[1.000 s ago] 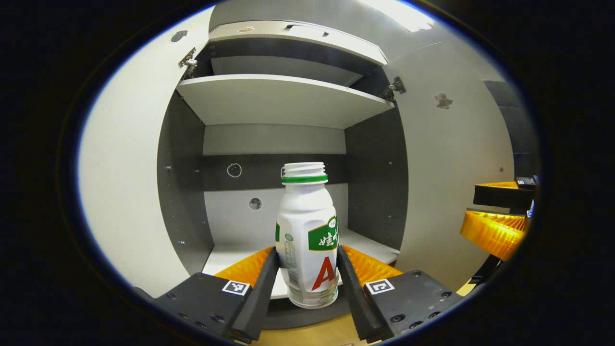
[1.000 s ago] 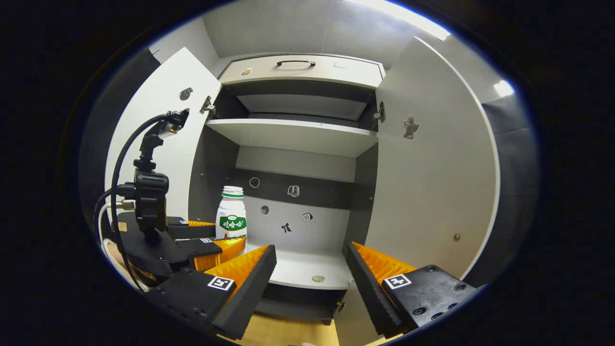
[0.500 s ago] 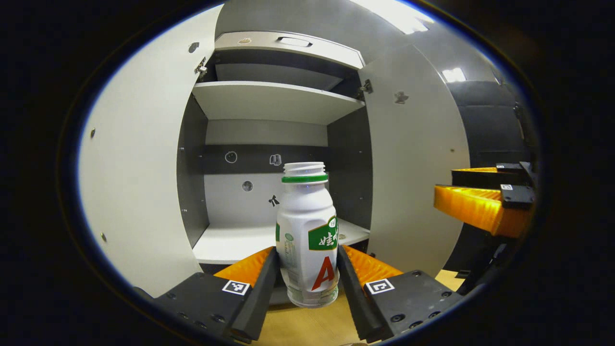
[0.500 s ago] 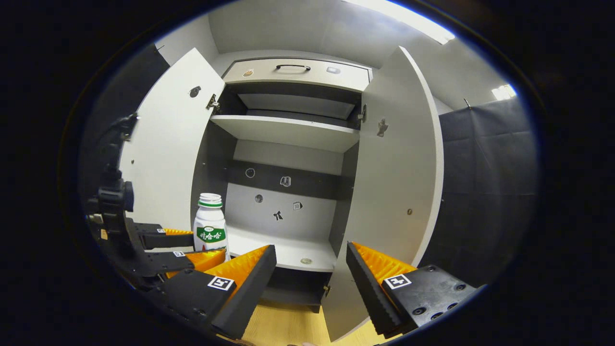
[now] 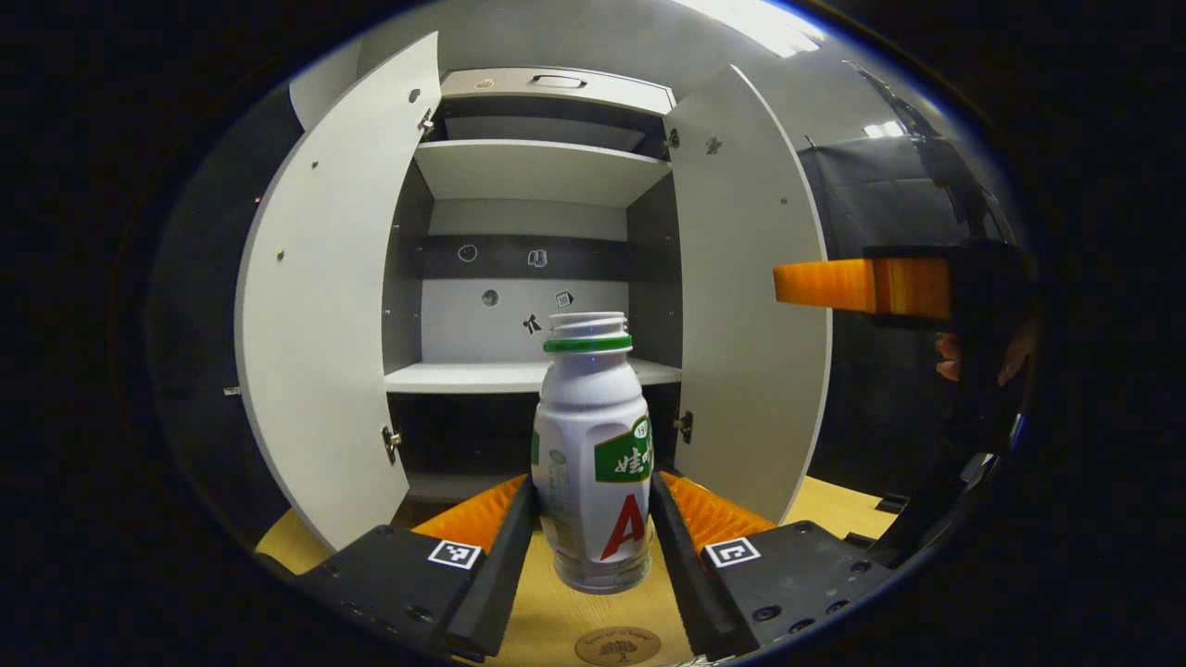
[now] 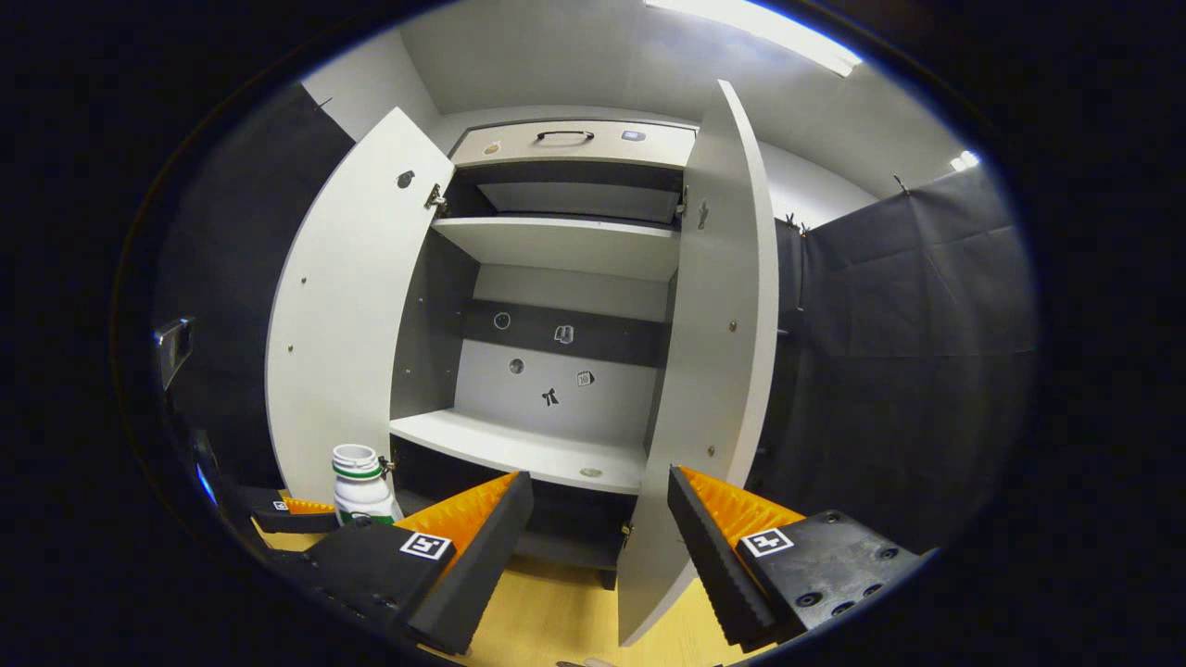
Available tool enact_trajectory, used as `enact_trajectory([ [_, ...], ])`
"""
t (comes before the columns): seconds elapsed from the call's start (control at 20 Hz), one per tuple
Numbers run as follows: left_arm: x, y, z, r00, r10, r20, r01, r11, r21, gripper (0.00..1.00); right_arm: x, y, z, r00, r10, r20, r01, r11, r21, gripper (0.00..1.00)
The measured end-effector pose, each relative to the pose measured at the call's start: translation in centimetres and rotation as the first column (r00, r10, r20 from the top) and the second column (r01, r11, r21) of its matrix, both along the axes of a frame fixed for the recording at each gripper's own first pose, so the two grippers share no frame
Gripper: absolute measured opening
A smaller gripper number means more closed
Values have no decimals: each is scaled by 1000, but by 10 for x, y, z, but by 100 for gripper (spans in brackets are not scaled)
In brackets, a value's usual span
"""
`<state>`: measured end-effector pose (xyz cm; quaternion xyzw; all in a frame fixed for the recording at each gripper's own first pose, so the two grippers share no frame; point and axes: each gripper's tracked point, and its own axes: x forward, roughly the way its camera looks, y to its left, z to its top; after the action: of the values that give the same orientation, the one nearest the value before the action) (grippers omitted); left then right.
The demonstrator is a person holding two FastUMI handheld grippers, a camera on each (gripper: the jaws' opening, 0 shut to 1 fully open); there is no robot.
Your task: Grasp the bottle in the cabinet with the left hand and place it on the coaster, then close the right door with the right hand and the left door with the left hand.
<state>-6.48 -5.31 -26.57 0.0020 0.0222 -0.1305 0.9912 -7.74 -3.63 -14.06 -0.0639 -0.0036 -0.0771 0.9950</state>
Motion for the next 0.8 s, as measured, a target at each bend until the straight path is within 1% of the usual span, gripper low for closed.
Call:
enact_trajectory([
  [0.2,-21,-12,-67,999,13,-42,-15,999,-35,73,-16,1,-48,998,20,-55,-21,999,-24,97],
  [0.3,-25,-10,-96,998,46,-51,-47,999,-19,73,-22,5,-70,996,33,-79,-34,999,-13,97],
  [0.4,-25,-7,-120,995,75,-58,-74,997,20,74,-27,8,-94,992,43,-116,-43,999,2,97],
  [0.45,-26,-7,-130,995,80,-60,-78,997,26,74,-30,9,-105,990,47,-136,-47,999,6,97],
  [0.6,-25,-10,-152,996,62,-63,-62,998,4,74,-33,14,-126,984,63,-164,-61,998,18,98],
  [0.7,-21,-11,-163,996,61,-61,-60,998,19,75,-33,20,-137,981,85,-176,-80,996,33,98],
  [0.8,-17,-8,-174,995,77,-66,-75,996,41,75,-32,19,-147,978,87,-190,-83,996,27,98],
])
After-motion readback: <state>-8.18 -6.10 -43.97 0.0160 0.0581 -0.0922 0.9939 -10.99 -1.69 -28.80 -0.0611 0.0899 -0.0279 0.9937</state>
